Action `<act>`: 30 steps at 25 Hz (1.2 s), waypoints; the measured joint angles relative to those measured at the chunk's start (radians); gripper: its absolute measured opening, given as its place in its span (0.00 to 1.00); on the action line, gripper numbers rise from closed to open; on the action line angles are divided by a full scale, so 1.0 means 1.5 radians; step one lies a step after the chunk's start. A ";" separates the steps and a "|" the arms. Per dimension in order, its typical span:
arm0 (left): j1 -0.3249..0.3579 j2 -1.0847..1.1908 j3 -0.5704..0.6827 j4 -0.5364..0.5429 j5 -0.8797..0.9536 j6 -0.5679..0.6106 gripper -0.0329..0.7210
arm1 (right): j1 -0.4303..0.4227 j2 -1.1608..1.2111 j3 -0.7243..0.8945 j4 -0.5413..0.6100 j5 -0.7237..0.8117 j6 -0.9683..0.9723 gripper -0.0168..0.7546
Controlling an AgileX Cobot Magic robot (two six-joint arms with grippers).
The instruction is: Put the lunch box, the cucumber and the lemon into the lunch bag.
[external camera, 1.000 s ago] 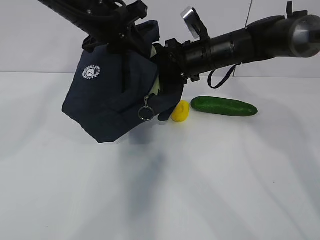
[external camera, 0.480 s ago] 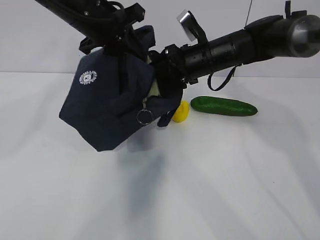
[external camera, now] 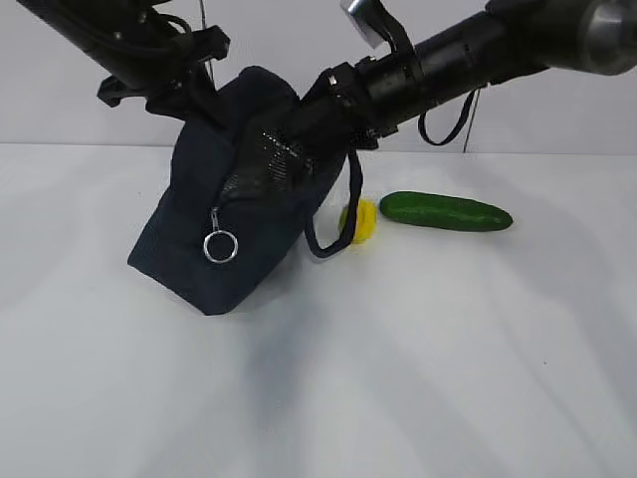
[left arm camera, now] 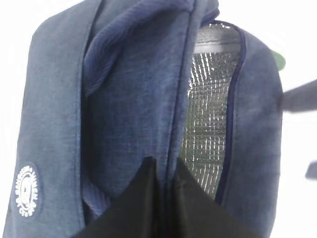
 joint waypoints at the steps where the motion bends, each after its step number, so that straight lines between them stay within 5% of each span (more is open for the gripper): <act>1: 0.007 0.000 0.000 0.002 0.003 0.000 0.07 | 0.000 0.000 -0.019 -0.027 0.000 0.015 0.72; 10: 0.028 0.000 0.000 0.002 0.015 0.000 0.07 | 0.000 -0.001 -0.132 -0.245 0.016 0.084 0.72; 22: 0.053 0.000 0.000 0.021 0.029 0.020 0.07 | 0.000 -0.002 -0.142 -0.671 0.023 0.064 0.72; 30: 0.053 0.000 0.000 0.021 0.037 0.033 0.07 | 0.000 0.036 -0.143 -0.792 0.016 -0.076 0.72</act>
